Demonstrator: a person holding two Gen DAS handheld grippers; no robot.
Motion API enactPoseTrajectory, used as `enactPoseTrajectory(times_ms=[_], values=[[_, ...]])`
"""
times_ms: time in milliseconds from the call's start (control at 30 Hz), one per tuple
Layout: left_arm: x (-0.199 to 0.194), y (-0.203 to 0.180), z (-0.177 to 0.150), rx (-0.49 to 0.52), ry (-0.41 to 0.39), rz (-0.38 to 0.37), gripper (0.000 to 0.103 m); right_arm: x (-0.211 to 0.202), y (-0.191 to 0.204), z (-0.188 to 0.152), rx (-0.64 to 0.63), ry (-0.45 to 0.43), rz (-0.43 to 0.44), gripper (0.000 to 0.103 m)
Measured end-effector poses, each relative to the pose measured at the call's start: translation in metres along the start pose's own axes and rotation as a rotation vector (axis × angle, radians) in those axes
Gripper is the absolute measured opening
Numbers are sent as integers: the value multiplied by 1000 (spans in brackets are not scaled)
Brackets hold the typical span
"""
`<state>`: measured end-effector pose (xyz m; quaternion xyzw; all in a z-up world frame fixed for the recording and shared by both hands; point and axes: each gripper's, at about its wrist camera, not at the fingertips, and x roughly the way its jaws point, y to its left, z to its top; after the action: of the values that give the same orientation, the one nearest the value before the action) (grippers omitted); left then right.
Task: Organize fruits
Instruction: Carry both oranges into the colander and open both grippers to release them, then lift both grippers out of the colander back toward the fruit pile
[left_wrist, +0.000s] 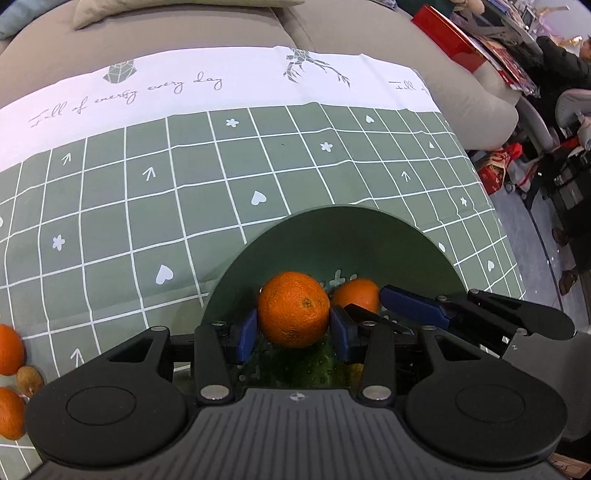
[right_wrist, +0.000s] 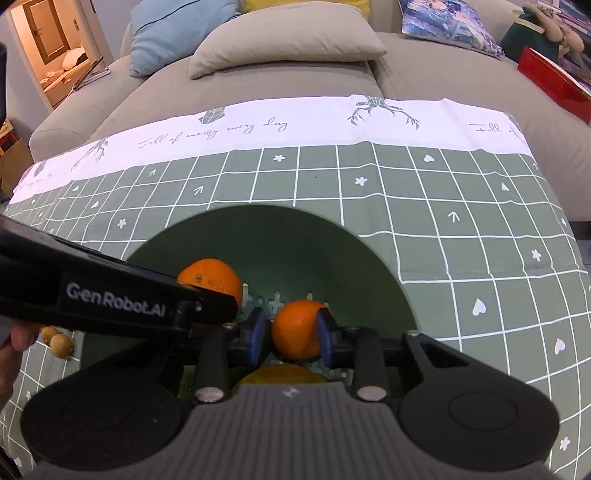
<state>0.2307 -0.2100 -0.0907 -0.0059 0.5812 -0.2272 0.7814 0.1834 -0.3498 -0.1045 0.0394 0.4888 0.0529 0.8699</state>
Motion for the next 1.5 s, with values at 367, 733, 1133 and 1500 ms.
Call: enactPoseTrajectory(times_ms=[367, 733, 1133, 1500], values=[[-9, 1, 3, -2, 4, -9, 59, -15, 7, -1, -18, -4, -37, 35], [-70, -2, -16, 19, -123, 15, 60, -57, 30, -4, -16, -54, -74, 61], [-142, 4, -71, 127, -336, 165, 60, -109, 80, -33, 61, -175, -21, 76], [-165, 53, -134, 63, -384, 230, 60, -115, 128, -77, 102, -218, 29, 76]])
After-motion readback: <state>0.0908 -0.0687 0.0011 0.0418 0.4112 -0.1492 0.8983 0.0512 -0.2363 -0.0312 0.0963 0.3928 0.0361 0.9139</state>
